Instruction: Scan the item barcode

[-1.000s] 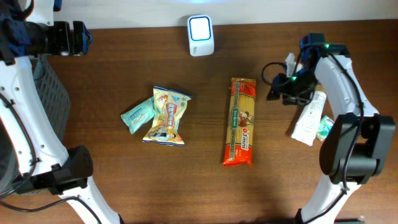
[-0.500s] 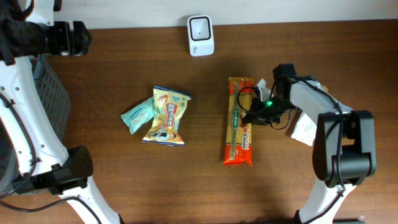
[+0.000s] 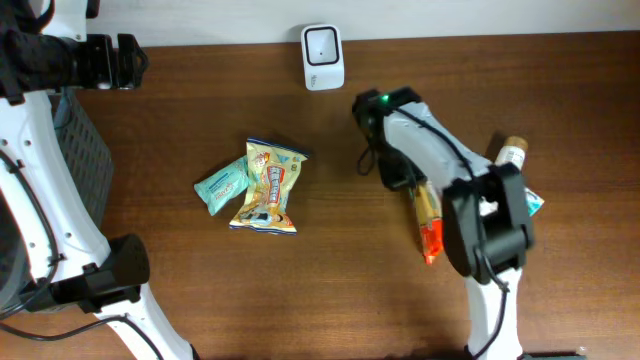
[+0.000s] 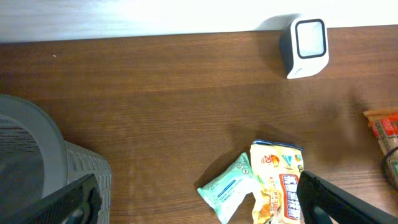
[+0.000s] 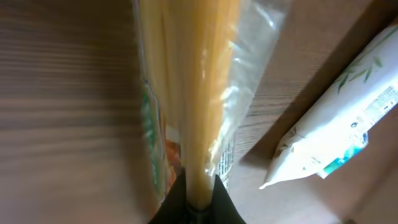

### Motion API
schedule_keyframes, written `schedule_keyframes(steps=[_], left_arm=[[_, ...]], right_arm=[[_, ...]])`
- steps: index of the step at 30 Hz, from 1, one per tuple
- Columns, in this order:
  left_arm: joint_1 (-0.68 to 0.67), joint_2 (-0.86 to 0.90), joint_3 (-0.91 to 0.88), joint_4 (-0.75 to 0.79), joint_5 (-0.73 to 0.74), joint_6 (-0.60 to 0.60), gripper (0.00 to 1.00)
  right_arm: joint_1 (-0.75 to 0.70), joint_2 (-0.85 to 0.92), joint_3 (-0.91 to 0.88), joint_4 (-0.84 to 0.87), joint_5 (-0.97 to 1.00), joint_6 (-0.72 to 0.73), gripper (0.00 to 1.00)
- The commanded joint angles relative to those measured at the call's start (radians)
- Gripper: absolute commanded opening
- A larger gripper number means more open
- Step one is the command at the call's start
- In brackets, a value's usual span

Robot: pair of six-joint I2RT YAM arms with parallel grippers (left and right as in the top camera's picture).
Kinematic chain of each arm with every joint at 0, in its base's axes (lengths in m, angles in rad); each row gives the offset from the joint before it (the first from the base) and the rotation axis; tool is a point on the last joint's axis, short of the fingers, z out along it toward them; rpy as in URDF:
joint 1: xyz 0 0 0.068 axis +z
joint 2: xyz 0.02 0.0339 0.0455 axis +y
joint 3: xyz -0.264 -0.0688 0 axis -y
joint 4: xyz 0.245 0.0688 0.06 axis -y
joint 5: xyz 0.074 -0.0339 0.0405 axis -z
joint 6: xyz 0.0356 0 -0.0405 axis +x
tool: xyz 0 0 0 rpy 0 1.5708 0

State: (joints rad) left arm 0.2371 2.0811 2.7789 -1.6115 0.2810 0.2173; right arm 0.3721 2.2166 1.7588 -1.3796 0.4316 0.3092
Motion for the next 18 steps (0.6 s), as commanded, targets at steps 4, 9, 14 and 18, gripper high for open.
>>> schedule_keyframes(steps=[4, 9, 14, 18], left_arm=[[0.002, -0.010, 0.003, 0.001, 0.008, 0.005, 0.99], [0.002, -0.010, 0.003, 0.001, 0.008, 0.006, 0.99], [0.002, -0.010, 0.003, 0.001, 0.008, 0.006, 0.99], [0.002, -0.010, 0.003, 0.001, 0.008, 0.006, 0.99]], right_arm=[[0.022, 0.027, 0.018, -0.019, -0.028, 0.026, 0.04], [0.140, 0.027, 0.018, 0.048, -0.345, -0.051, 0.22], [0.244, 0.027, 0.034, 0.043, -0.395, -0.093, 0.63], [0.139, -0.020, 0.168, 0.007, -0.464, -0.108, 0.46]])
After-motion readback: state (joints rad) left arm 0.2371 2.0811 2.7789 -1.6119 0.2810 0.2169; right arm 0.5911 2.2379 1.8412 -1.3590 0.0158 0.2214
